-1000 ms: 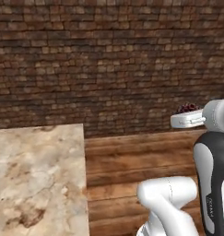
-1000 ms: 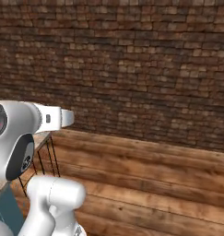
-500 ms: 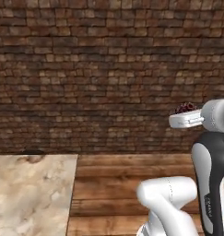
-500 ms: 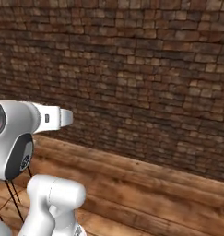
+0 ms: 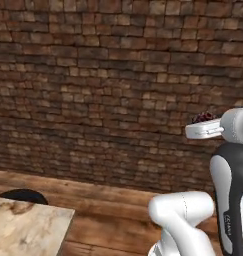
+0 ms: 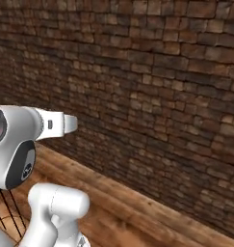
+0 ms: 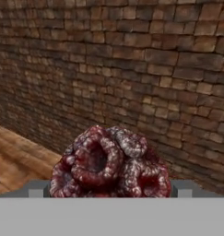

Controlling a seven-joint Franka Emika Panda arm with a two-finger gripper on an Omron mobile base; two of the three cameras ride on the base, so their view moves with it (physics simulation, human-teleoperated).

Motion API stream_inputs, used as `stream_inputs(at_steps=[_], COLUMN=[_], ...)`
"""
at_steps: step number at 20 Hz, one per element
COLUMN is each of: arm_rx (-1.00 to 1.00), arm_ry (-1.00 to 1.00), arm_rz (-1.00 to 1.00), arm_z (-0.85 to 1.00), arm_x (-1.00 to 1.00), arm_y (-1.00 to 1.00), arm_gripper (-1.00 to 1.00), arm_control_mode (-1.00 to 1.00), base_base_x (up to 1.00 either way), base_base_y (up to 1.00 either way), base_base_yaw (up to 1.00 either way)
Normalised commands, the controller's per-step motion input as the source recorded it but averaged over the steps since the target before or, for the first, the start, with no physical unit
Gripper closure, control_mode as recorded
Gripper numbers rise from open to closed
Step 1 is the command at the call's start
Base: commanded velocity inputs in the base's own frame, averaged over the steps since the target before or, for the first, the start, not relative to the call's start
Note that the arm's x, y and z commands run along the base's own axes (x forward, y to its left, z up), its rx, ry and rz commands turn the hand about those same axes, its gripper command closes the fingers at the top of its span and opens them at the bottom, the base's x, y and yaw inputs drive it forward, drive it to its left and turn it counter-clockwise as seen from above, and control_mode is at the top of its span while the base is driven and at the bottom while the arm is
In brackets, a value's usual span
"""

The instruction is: Take the cupcake and cake from the fridge and place them on the empty tray on the dining counter.

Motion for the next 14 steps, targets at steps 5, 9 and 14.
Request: stream_inputs(at_steps=[5,9,14], arm_rx=[0.0,0.0,0.0], arm_ry=[0.0,0.0,0.0], arm_rz=[0.0,0.0,0.0], arm_z=[0.0,0.0,0.0], arm_x=[0.0,0.0,0.0], arm_y=[0.0,0.0,0.0], arm_gripper=[1.0,1.0,1.0], arm_control_mode=[1.0,1.0,1.0], base_base_x=[1.0,1.0,1.0], base_base_y=[-0.11,-0.12,-0.12], base_base_yaw=[0.82,0.85,0.84])
